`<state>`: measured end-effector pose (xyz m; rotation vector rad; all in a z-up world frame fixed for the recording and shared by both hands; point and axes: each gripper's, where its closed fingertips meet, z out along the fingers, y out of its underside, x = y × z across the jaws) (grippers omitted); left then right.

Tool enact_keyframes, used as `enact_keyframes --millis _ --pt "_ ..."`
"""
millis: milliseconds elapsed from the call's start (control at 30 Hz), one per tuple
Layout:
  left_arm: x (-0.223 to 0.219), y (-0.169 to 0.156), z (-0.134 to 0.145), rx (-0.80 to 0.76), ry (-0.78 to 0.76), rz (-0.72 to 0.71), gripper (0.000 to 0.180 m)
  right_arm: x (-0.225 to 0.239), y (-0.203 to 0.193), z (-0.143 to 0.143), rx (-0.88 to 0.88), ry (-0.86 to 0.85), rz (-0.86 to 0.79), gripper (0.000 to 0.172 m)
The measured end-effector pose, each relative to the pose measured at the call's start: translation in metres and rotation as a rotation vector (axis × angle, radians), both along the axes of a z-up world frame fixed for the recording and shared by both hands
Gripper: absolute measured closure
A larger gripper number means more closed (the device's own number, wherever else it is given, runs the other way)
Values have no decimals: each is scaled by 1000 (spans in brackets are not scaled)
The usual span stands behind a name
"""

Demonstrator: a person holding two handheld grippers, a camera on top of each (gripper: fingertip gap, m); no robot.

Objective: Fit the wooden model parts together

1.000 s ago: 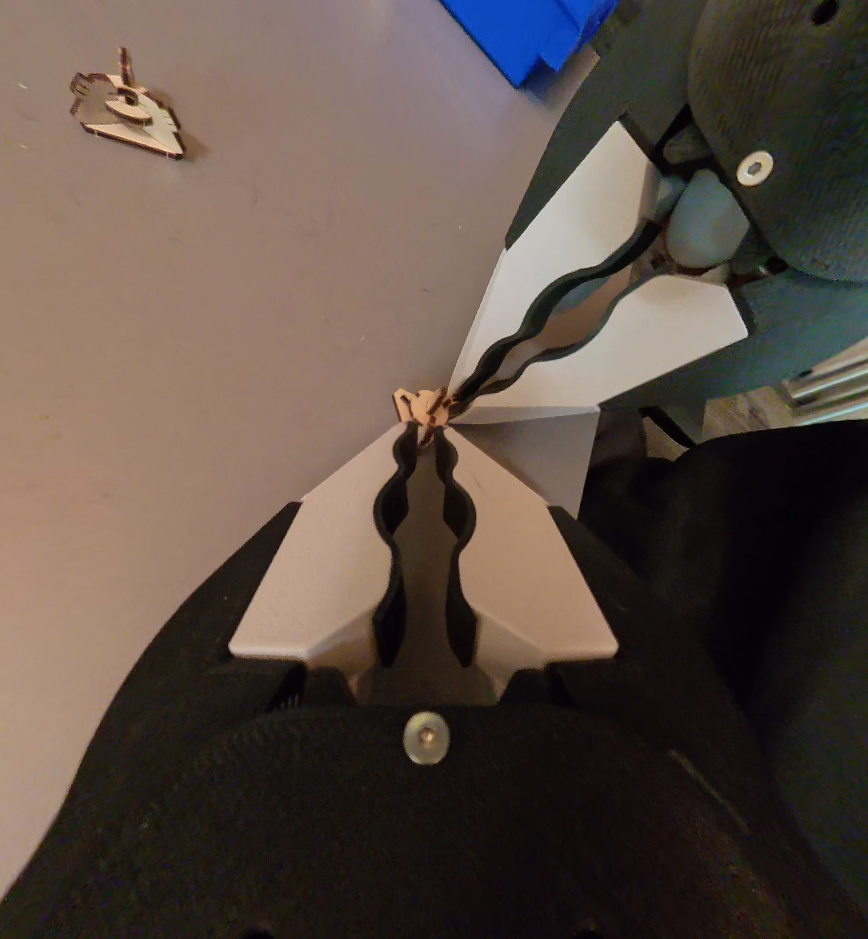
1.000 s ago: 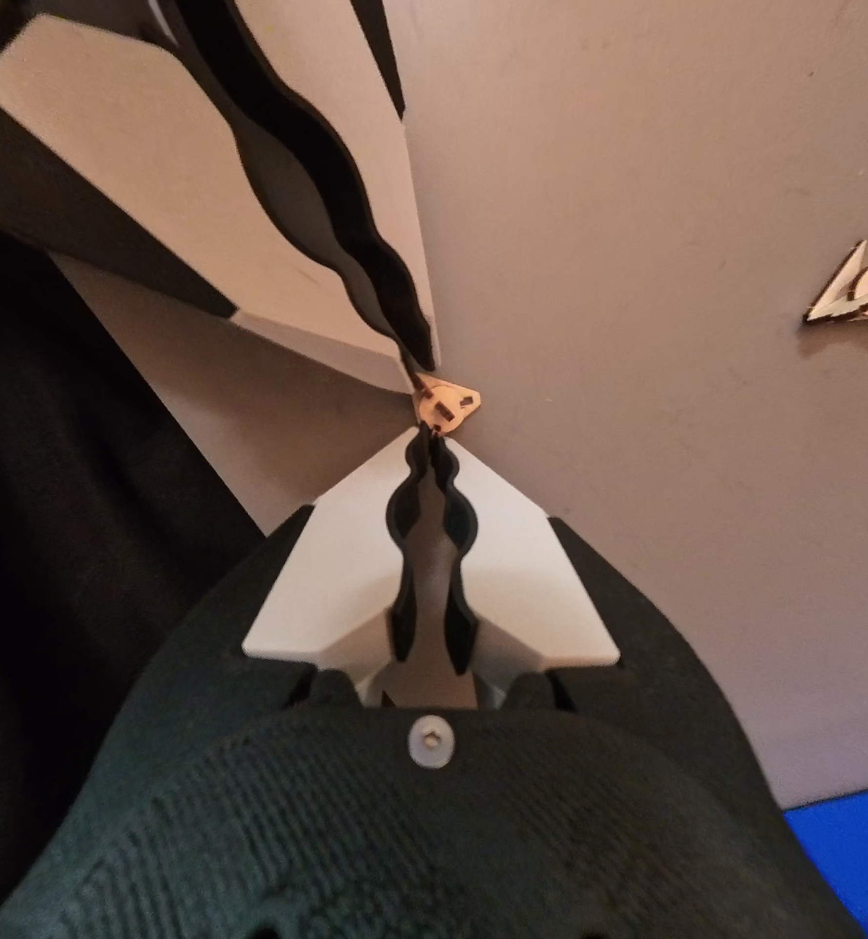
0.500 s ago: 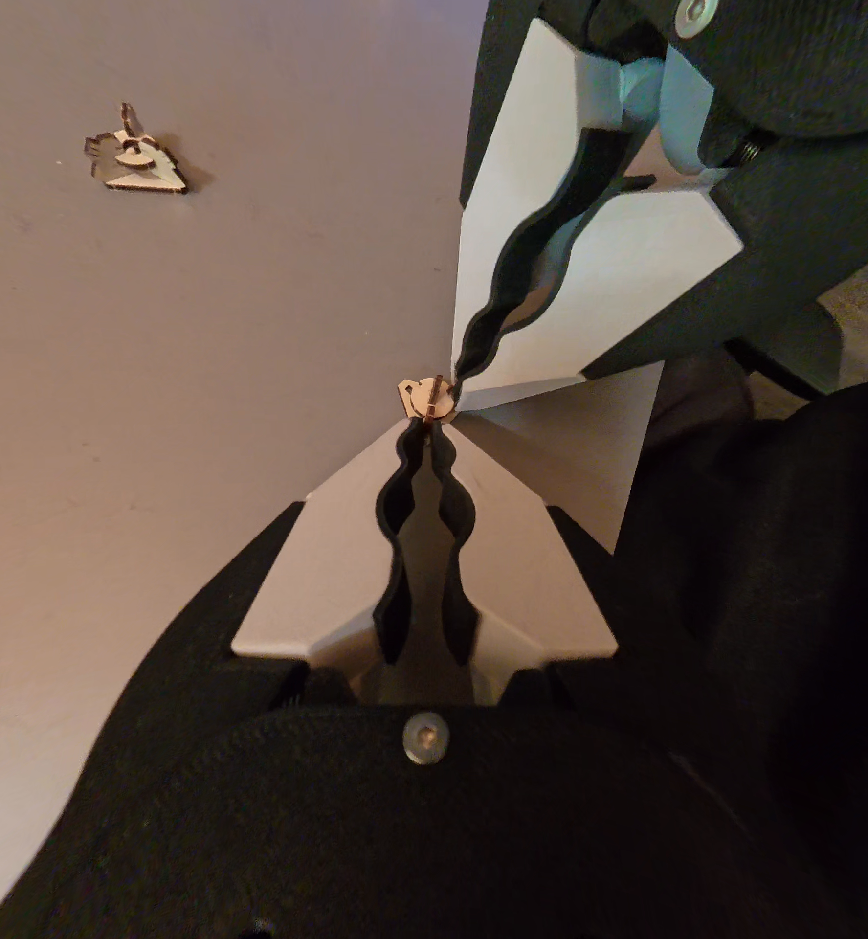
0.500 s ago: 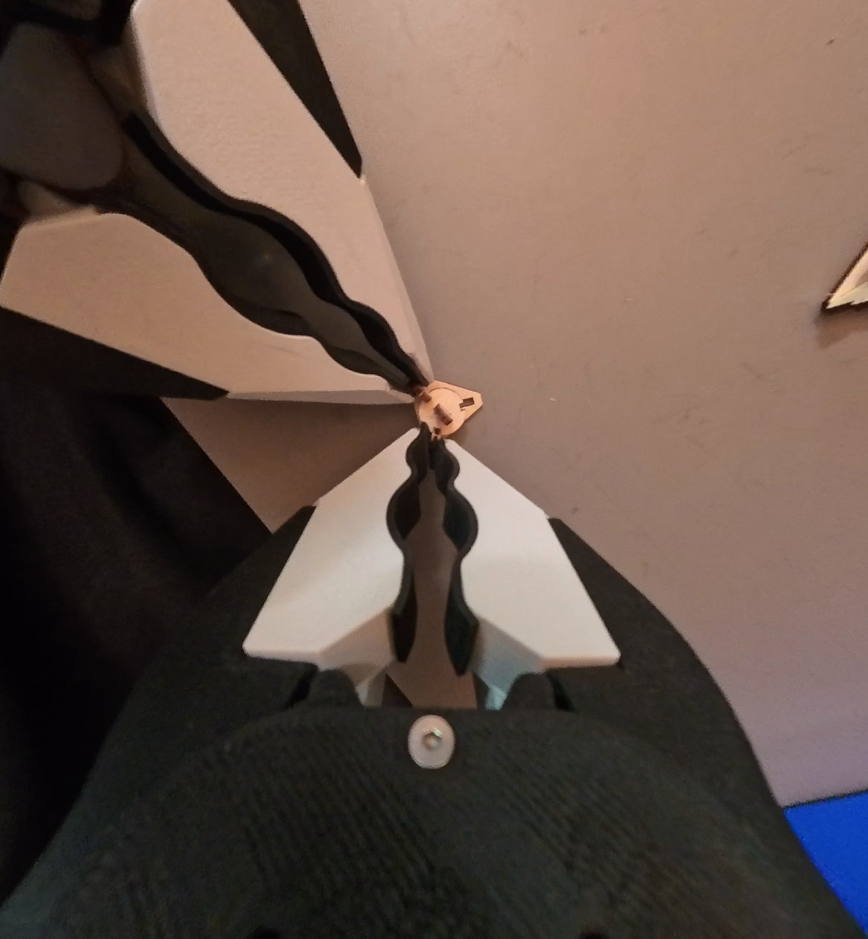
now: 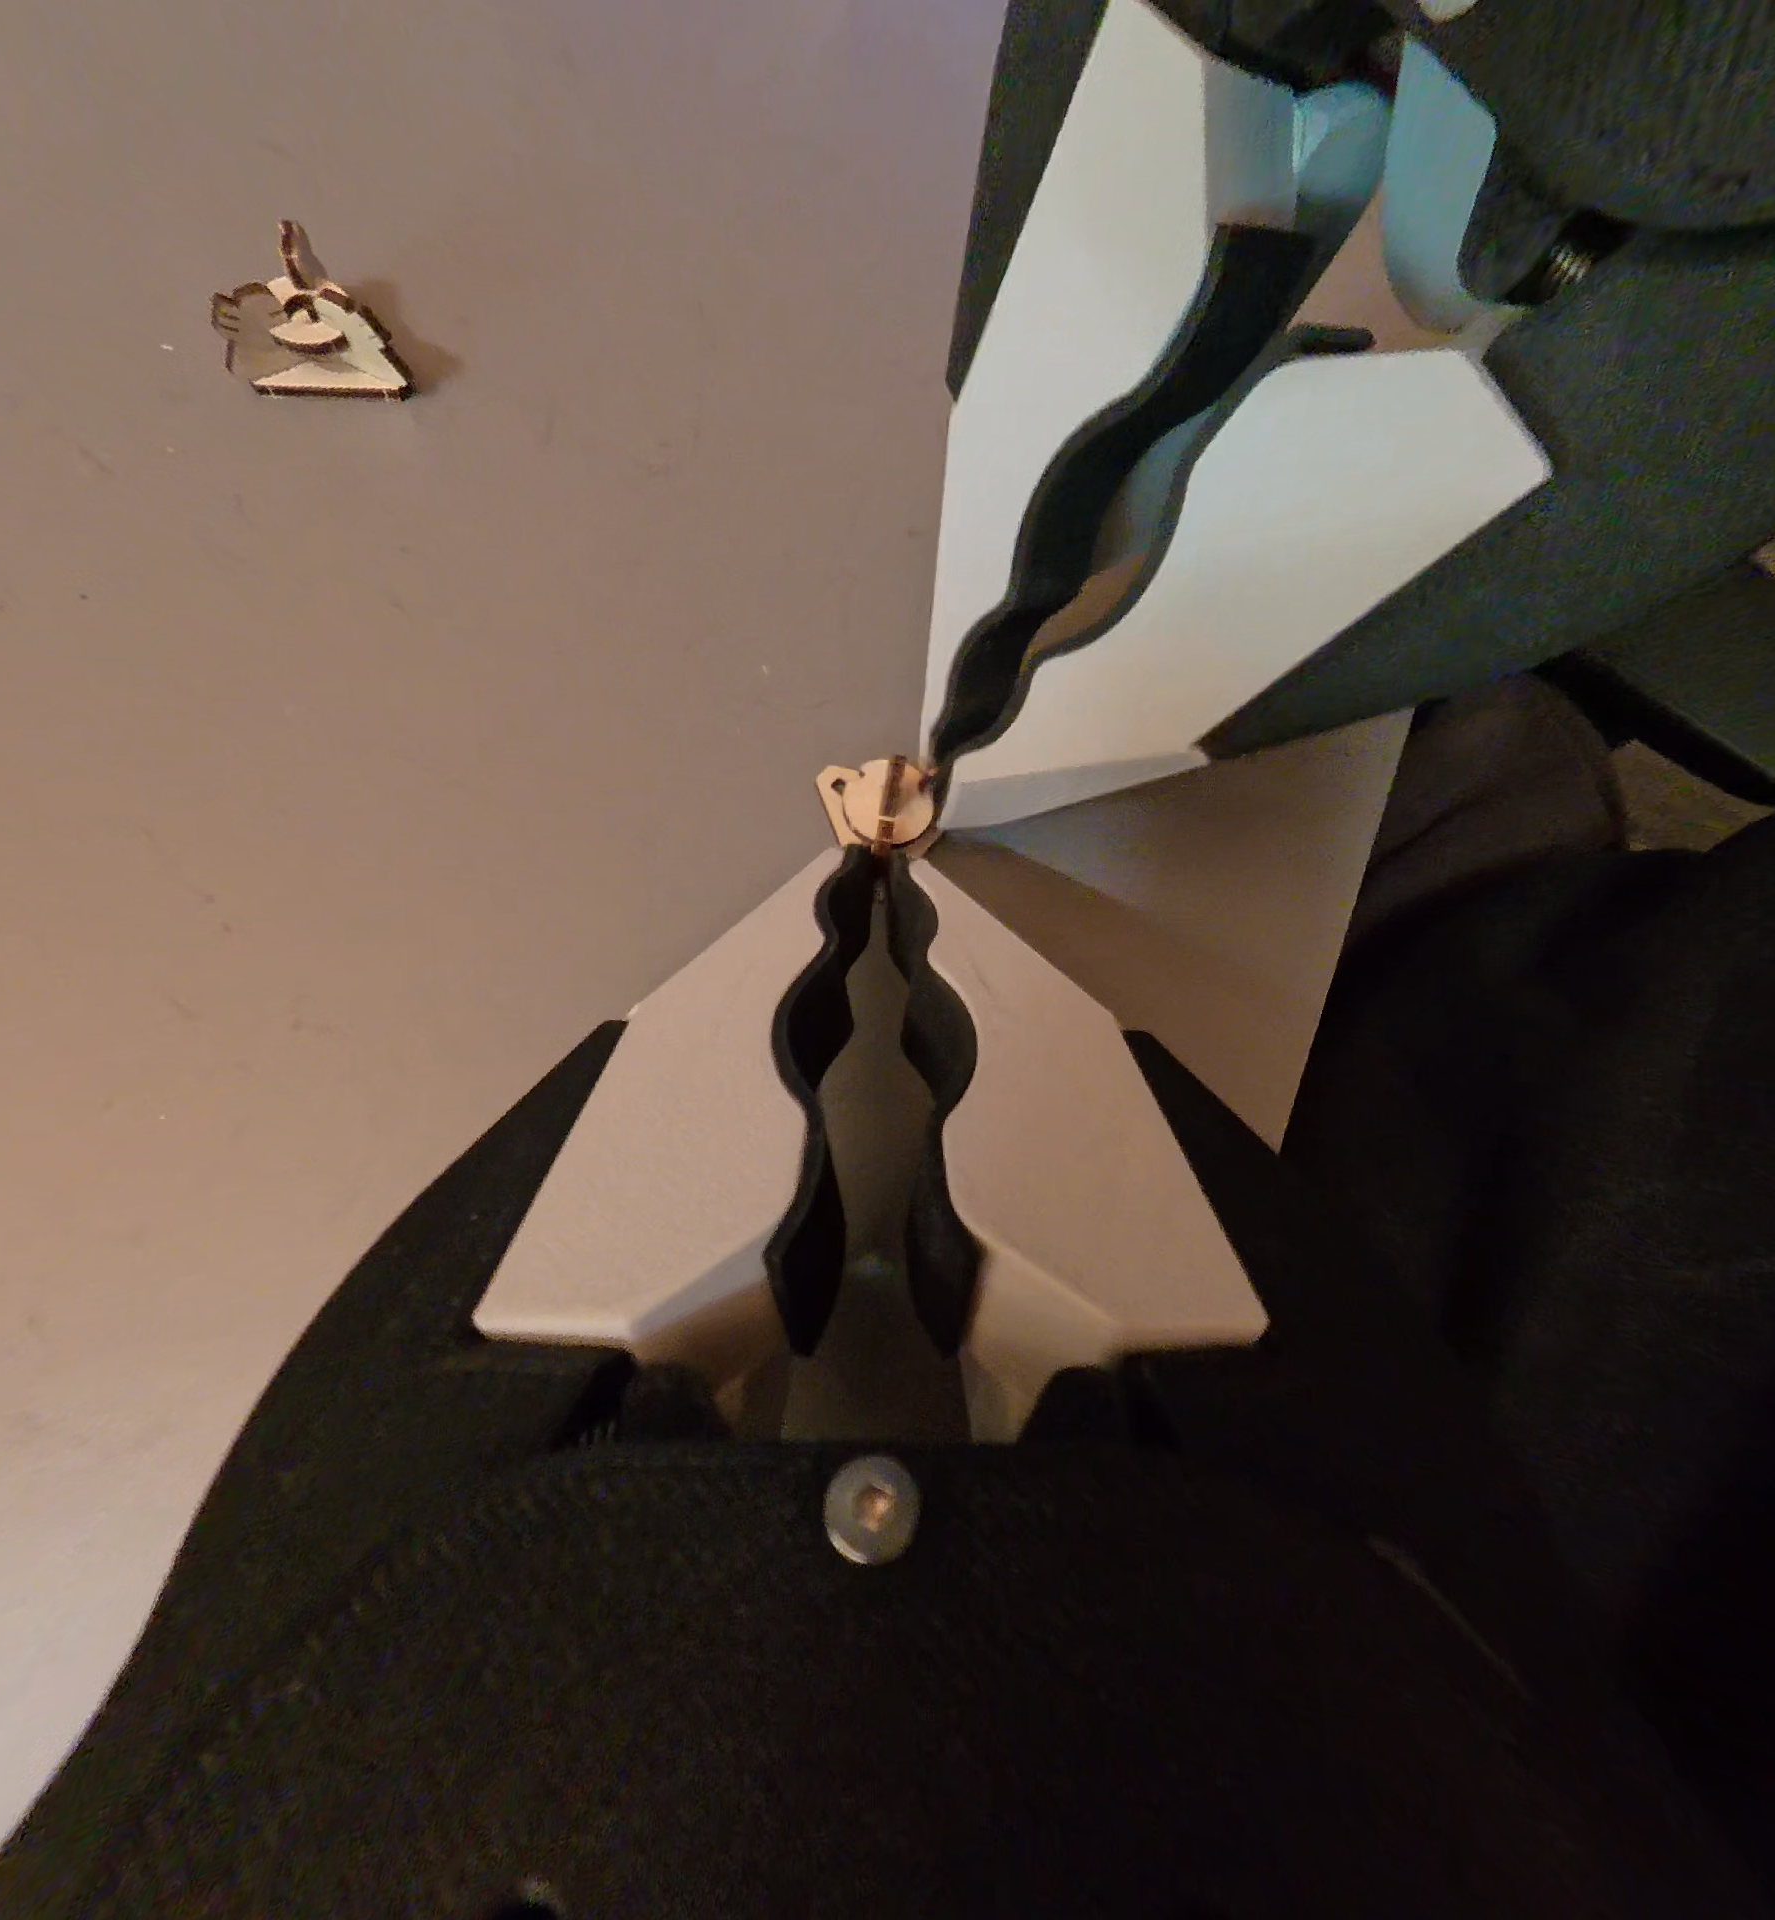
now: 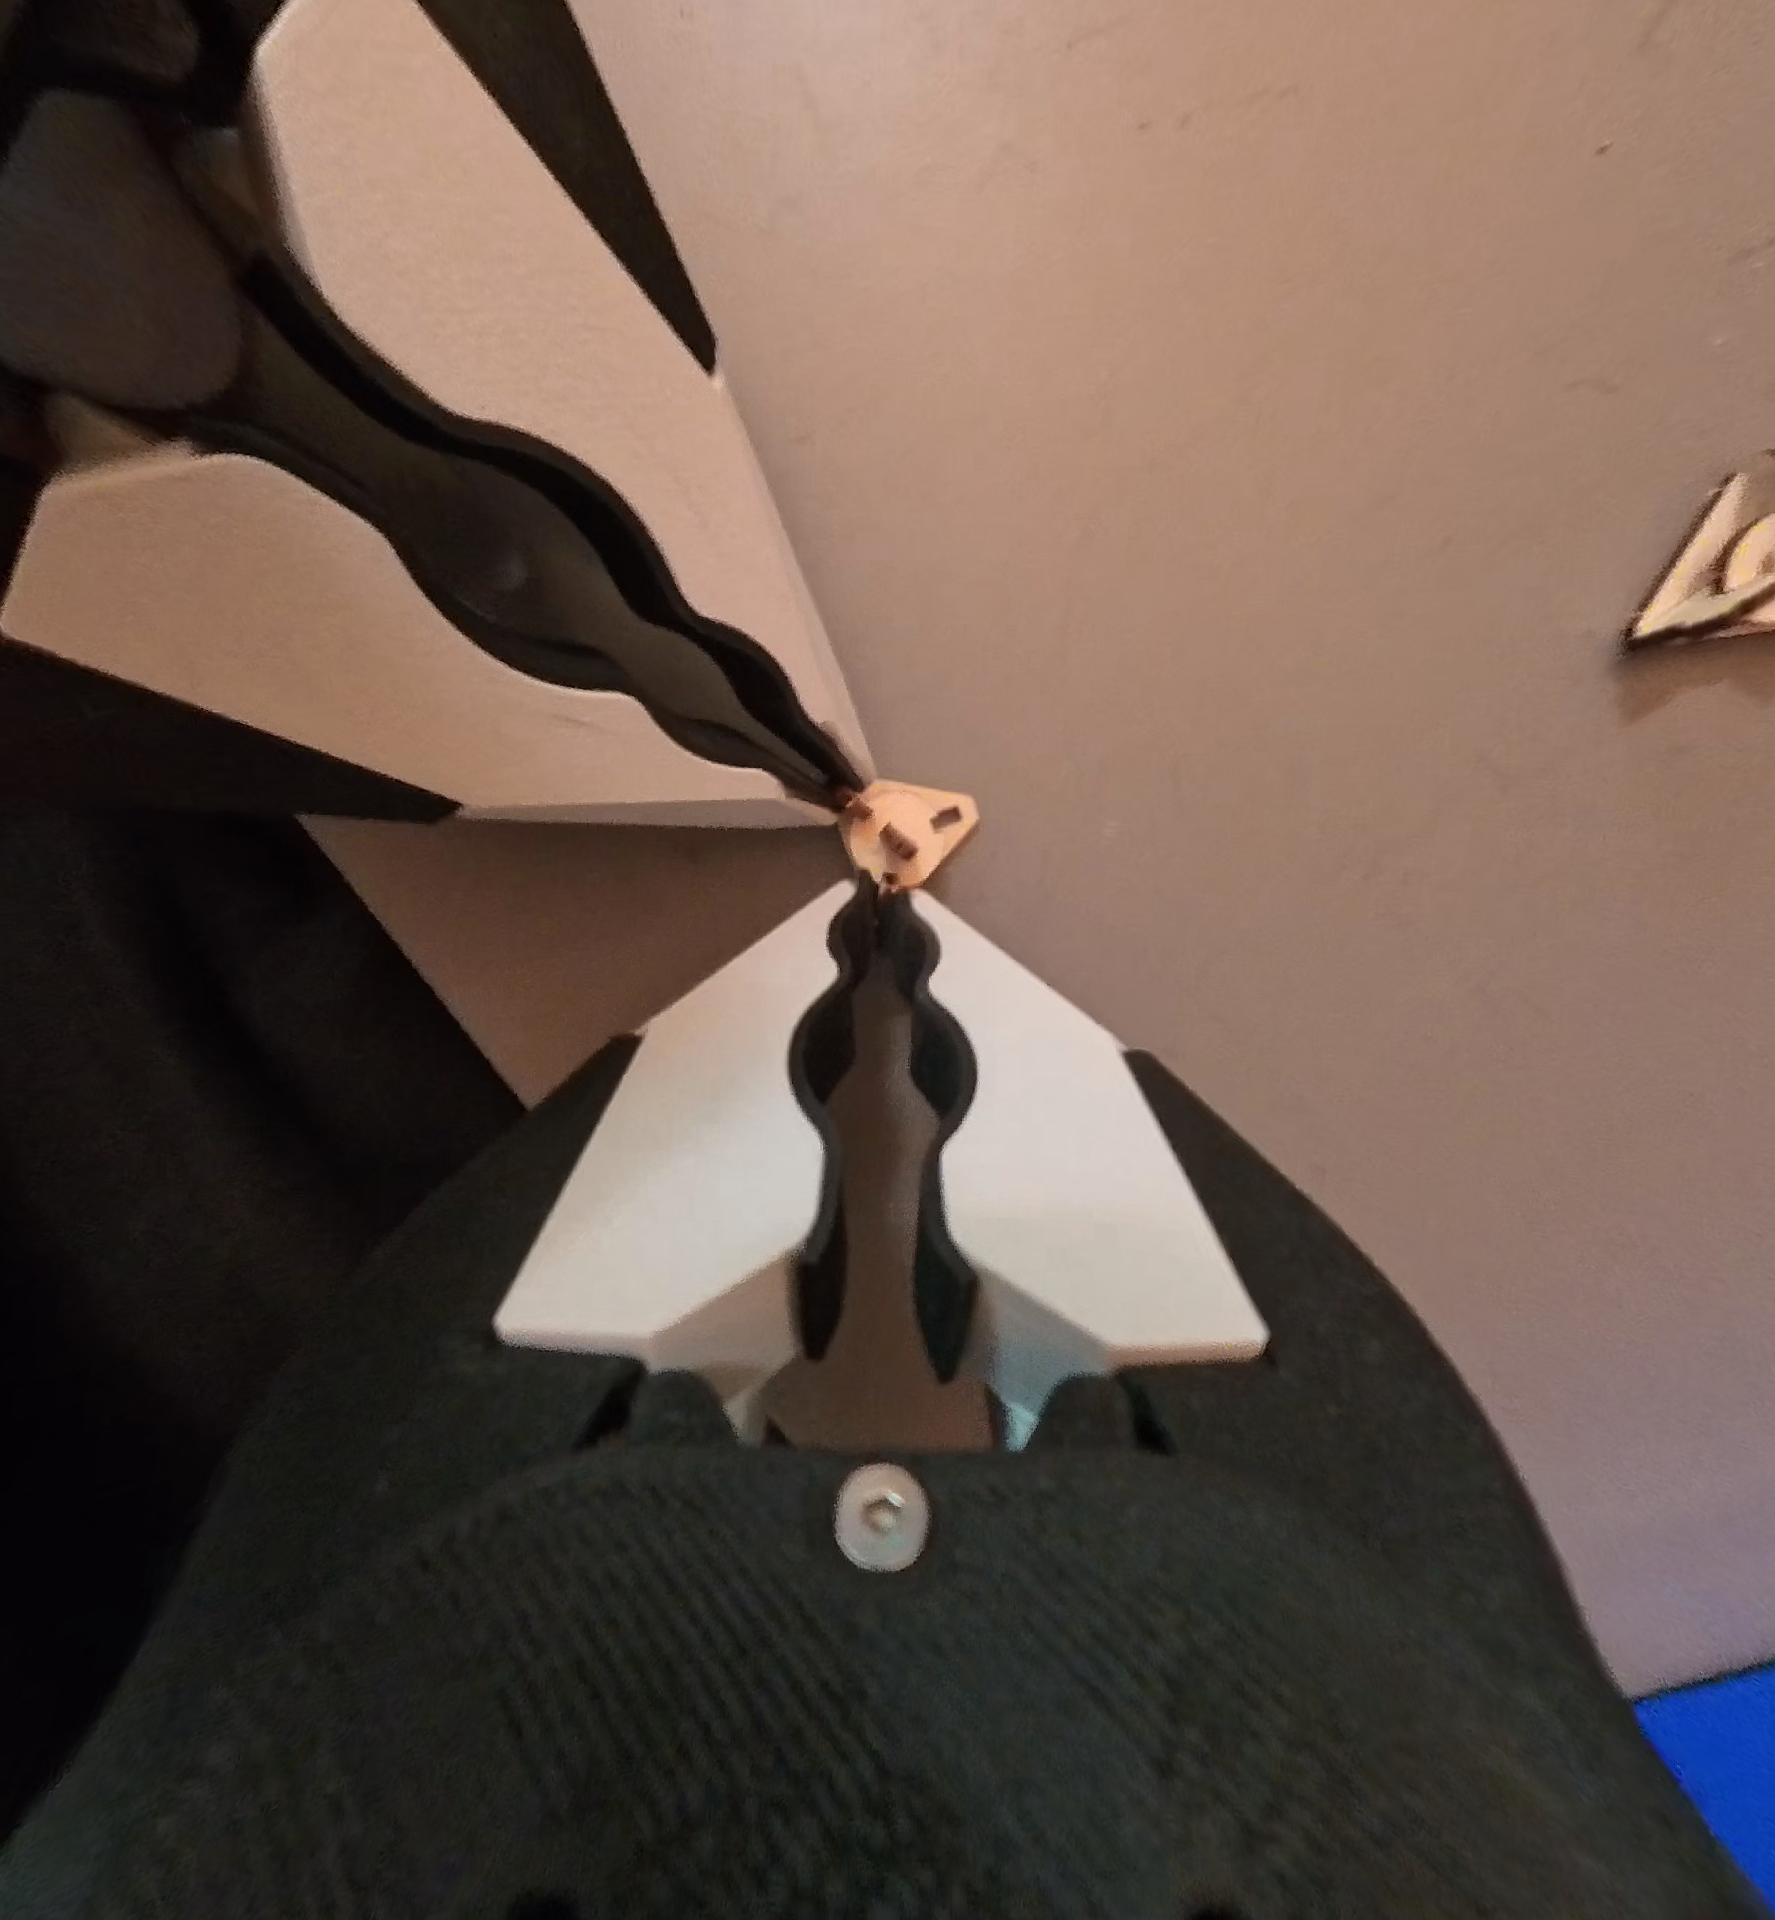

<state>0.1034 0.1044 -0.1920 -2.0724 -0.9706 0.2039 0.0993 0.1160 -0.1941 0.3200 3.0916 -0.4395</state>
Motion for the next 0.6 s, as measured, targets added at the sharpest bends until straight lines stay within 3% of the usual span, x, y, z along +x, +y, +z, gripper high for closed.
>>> enact_keyframes --millis 167,333,600 --pt "-1 1 0 5 -5 1 176 -6 11 11 -51 26 -10 152" --pt "-1 1 0 22 -20 -3 176 -7 3 19 -166 11 -25 156" --pt "-1 1 0 17 -15 -2 176 -1 2 3 -114 17 11 170"
